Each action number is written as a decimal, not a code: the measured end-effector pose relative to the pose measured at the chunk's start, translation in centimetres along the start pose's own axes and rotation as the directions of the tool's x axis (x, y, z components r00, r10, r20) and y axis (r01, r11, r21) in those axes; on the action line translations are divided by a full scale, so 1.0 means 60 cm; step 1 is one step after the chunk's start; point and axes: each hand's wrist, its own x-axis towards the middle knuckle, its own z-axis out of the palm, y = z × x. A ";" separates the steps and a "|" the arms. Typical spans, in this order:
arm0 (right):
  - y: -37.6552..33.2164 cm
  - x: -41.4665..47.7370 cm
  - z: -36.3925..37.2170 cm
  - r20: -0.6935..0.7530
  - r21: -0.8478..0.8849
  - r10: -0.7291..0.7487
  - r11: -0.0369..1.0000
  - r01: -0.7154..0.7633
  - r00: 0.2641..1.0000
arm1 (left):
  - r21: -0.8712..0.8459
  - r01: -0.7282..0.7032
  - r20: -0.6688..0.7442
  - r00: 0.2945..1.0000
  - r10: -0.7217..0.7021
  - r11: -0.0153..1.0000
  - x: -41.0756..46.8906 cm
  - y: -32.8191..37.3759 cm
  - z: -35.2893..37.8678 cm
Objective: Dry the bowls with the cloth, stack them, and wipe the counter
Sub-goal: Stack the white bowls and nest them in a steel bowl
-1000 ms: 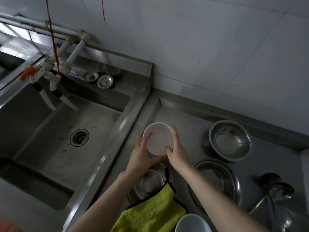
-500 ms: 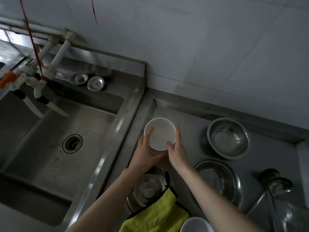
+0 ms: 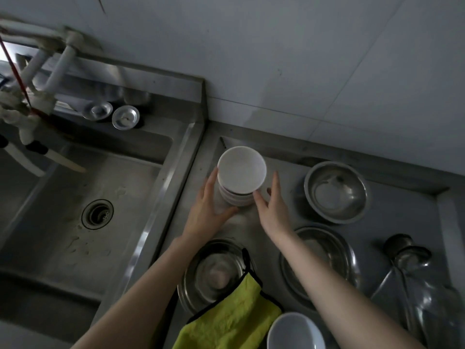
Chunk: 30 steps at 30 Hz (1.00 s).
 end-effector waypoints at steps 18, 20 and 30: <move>0.095 -0.223 0.001 0.321 -0.363 -0.086 0.908 0.207 0.943 | 0.234 0.319 -0.250 0.933 -0.260 0.918 -0.313 -0.069 0.007; 0.091 -0.235 -0.008 0.304 -0.326 -0.115 0.920 0.217 0.946 | 0.229 0.286 -0.286 0.934 -0.216 0.930 -0.316 -0.058 0.003; 0.044 -0.227 -0.088 0.120 -0.201 -0.265 0.937 0.285 0.957 | 0.254 0.087 -0.402 0.915 0.023 0.963 -0.262 0.049 -0.021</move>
